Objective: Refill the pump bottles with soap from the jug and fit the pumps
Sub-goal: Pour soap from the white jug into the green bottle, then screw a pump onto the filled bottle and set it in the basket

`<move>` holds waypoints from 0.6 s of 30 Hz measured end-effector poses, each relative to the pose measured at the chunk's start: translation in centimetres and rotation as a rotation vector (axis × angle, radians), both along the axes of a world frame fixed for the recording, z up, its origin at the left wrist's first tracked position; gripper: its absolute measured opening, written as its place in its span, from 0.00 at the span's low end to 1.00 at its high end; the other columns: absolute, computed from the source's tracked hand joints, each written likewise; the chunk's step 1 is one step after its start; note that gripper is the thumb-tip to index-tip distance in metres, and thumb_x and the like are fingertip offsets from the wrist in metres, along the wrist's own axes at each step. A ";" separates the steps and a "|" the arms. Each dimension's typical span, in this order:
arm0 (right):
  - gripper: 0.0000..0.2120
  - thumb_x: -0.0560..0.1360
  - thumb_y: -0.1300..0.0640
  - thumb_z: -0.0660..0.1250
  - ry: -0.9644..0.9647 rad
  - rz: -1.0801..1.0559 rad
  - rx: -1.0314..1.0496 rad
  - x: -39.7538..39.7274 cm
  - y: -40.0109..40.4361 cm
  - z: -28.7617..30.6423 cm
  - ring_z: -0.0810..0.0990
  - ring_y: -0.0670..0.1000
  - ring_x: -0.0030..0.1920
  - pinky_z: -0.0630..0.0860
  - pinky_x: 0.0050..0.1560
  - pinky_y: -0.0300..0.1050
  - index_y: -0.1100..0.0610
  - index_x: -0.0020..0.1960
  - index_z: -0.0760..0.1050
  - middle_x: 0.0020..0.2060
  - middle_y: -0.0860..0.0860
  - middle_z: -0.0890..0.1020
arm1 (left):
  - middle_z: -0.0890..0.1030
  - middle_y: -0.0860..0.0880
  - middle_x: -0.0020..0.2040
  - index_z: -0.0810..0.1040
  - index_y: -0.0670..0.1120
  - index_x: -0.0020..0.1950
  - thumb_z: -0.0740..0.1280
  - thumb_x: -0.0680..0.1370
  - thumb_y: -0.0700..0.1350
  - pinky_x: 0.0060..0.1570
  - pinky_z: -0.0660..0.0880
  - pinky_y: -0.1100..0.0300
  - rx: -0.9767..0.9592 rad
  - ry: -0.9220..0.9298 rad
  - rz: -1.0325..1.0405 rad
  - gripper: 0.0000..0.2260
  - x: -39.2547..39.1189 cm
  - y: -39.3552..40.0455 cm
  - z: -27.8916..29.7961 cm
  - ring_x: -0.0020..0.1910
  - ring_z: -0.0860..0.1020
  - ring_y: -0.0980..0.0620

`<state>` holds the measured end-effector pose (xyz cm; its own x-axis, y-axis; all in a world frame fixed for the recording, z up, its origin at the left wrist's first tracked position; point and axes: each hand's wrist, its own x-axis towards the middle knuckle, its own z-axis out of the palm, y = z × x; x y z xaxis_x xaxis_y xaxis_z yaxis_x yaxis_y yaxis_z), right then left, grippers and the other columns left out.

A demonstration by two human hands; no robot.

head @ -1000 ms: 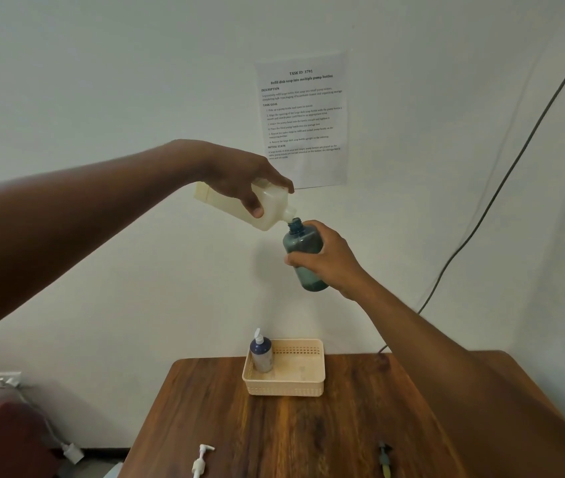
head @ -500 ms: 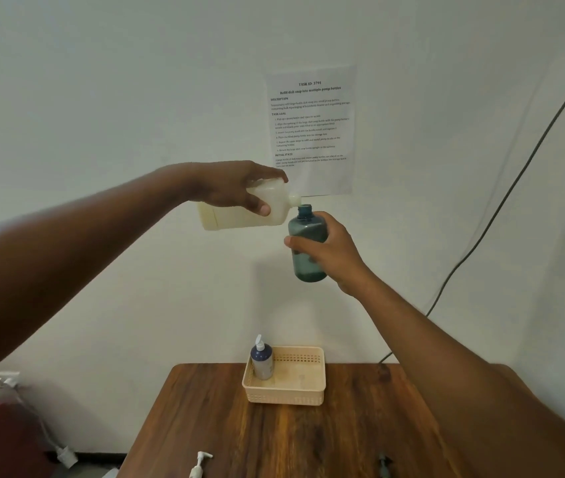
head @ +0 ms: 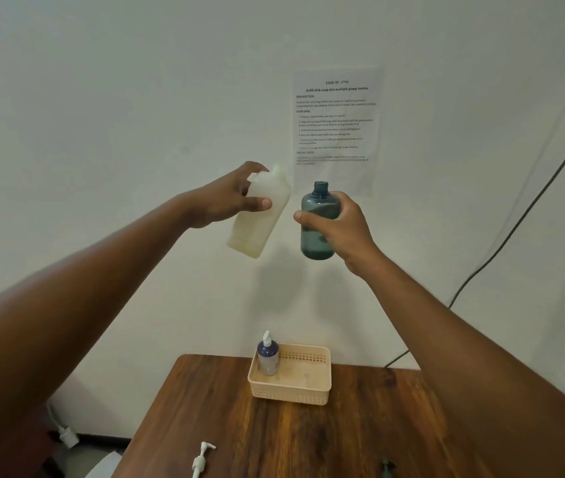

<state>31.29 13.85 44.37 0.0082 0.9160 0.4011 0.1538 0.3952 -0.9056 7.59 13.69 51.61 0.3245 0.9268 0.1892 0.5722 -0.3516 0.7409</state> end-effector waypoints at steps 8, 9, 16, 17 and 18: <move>0.30 0.61 0.44 0.83 -0.039 -0.012 -0.030 -2.5 0.4 -4.2 0.81 0.48 0.55 0.82 0.55 0.51 0.48 0.59 0.75 0.55 0.45 0.81 | 0.80 0.38 0.63 0.62 0.50 0.75 0.71 0.80 0.38 0.59 0.76 0.51 -0.120 -0.115 0.030 0.28 -3.9 0.4 -6.6 0.58 0.80 0.44; 0.31 0.62 0.44 0.83 -0.046 -0.013 -0.033 -2.8 0.4 -4.9 0.81 0.48 0.55 0.82 0.55 0.50 0.48 0.59 0.75 0.55 0.46 0.81 | 0.80 0.37 0.63 0.61 0.50 0.75 0.71 0.80 0.38 0.59 0.76 0.51 -0.136 -0.114 0.039 0.28 -4.3 0.4 -7.6 0.58 0.80 0.44; 0.31 0.64 0.47 0.83 -0.096 -0.025 -0.063 -4.8 0.1 -9.3 0.79 0.47 0.56 0.79 0.52 0.43 0.49 0.62 0.74 0.57 0.45 0.80 | 0.77 0.40 0.65 0.59 0.51 0.75 0.72 0.79 0.36 0.65 0.78 0.44 -0.251 -0.086 0.094 0.32 -6.1 -0.8 -15.2 0.64 0.77 0.40; 0.32 0.64 0.47 0.83 -0.105 -0.026 -0.069 -5.1 0.1 -10.0 0.79 0.47 0.56 0.79 0.52 0.42 0.49 0.62 0.74 0.56 0.44 0.80 | 0.77 0.41 0.66 0.59 0.52 0.75 0.73 0.79 0.37 0.65 0.78 0.42 -0.269 -0.079 0.102 0.32 -6.3 -1.2 -16.5 0.65 0.77 0.40; 0.32 0.64 0.47 0.83 -0.115 -0.028 -0.075 -5.4 0.1 -10.7 0.79 0.46 0.56 0.79 0.52 0.42 0.48 0.63 0.73 0.56 0.44 0.79 | 0.76 0.41 0.66 0.58 0.52 0.75 0.73 0.78 0.37 0.65 0.78 0.42 -0.287 -0.076 0.107 0.32 -6.6 -1.3 -17.7 0.65 0.77 0.40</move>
<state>25.87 13.94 33.71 -0.0080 0.9434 0.3315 0.2684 0.3214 -0.9081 1.03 12.34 33.87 0.2173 0.9739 -0.0650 0.5337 -0.0628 0.8434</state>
